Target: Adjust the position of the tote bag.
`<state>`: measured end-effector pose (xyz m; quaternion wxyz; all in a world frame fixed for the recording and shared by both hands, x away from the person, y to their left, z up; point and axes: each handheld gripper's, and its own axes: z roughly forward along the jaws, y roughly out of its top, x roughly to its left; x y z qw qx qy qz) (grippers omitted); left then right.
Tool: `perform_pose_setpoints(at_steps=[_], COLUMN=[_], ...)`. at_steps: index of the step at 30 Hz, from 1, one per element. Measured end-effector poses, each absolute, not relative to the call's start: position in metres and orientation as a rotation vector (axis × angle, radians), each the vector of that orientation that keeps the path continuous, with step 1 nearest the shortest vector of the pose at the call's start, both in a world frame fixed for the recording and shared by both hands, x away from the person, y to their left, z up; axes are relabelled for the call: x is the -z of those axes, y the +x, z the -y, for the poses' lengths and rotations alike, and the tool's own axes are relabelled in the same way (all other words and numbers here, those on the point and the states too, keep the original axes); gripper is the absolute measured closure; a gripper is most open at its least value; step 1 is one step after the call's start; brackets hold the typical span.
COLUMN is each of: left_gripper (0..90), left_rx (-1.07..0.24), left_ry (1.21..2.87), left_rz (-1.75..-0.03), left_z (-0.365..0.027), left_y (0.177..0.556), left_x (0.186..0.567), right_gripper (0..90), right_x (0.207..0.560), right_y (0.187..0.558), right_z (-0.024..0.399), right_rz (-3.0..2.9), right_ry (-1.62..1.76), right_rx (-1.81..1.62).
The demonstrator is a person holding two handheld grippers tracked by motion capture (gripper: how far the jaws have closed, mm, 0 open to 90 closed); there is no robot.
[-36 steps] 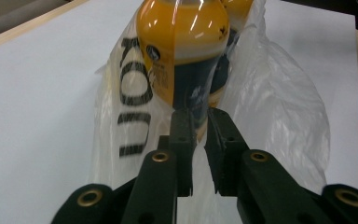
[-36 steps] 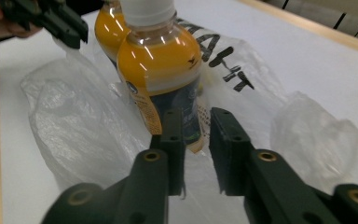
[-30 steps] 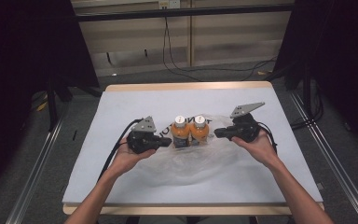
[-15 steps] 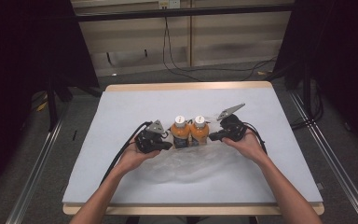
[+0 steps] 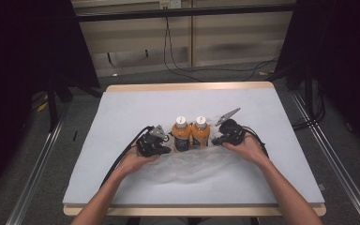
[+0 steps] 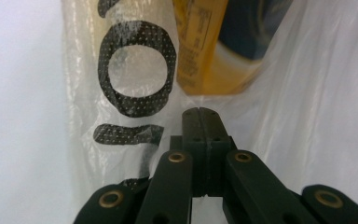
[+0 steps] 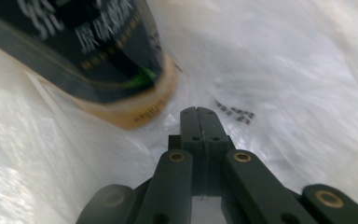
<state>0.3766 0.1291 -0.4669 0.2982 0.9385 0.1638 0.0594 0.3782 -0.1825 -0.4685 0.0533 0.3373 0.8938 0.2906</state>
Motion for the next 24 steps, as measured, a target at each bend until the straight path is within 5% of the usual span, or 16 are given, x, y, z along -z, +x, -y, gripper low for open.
perform_pose_setpoints(at_steps=[24], left_gripper=[90.0], left_rx=[-0.217], left_ry=[2.625], left_rz=[-0.427], left_z=[-0.157], left_y=[0.371], left_x=[0.459], right_gripper=[90.0], right_x=[0.459], right_y=[0.365], right_z=[0.221], right_rz=[-2.671], right_ry=[1.060], right_rx=[-0.554])
